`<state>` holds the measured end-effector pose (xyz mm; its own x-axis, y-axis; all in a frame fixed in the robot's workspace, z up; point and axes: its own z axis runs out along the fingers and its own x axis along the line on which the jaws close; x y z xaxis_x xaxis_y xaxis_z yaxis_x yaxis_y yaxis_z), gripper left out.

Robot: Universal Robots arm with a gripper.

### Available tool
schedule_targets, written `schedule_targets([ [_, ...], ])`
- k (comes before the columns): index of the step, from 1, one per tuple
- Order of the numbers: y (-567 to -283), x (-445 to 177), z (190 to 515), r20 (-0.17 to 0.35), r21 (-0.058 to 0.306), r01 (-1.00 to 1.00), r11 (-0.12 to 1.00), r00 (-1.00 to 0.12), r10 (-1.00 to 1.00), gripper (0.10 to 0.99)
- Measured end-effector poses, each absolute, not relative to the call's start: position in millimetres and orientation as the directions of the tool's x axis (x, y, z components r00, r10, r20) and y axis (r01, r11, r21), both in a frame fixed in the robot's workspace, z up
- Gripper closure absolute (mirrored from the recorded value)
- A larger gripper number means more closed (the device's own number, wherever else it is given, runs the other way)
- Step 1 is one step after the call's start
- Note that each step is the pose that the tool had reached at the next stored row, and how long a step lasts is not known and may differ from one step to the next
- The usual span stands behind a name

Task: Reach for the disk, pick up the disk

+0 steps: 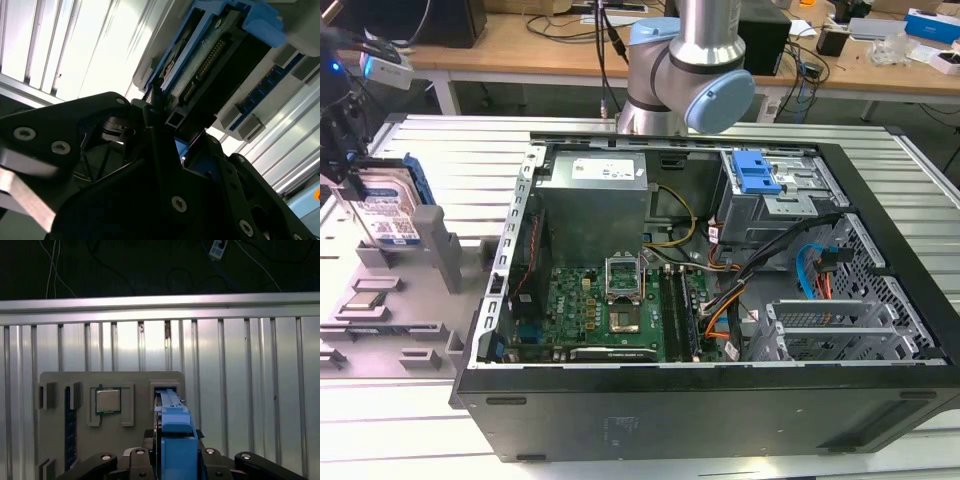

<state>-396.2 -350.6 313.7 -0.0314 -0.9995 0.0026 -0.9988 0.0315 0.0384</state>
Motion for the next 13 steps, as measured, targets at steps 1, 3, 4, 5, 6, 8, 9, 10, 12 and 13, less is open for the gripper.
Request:
schedule_targets([
  [1, -350.6, -396.2, 315.9, 0.003, 0.038, -0.999, 0.031, -0.031, -1.000, 0.718],
  [3, -350.3, -395.9, 320.6, 0.003, 0.038, -0.999, 0.031, -0.031, -1.000, 0.718],
  [4, -350.3, -395.8, 322.2, 0.003, 0.038, -0.999, 0.031, -0.031, -1.000, 0.718],
  [5, -350.1, -395.7, 325.6, 0.003, 0.038, -0.999, 0.032, -0.031, -1.000, 0.718],
  [6, -350.1, -395.7, 327.9, 0.003, 0.038, -0.999, 0.031, -0.031, -1.000, 0.718],
  [8, -349.8, -395.5, 333.9, 0.003, 0.038, -0.999, 0.031, -0.031, -1.000, 0.718],
  [9, -349.7, -395.5, 336.6, 0.003, 0.038, -0.999, 0.032, -0.031, -1.000, 0.718],
  [10, -349.7, -395.4, 338.5, 0.003, 0.038, -0.999, 0.032, -0.031, -1.000, 0.718],
  [12, -349.4, -395.3, 343.4, 0.003, 0.038, -0.999, 0.032, -0.031, -1.000, 0.718],
  [13, -349.4, -395.2, 345.5, 0.003, 0.039, -0.999, 0.031, -0.031, -1.000, 0.718],
])
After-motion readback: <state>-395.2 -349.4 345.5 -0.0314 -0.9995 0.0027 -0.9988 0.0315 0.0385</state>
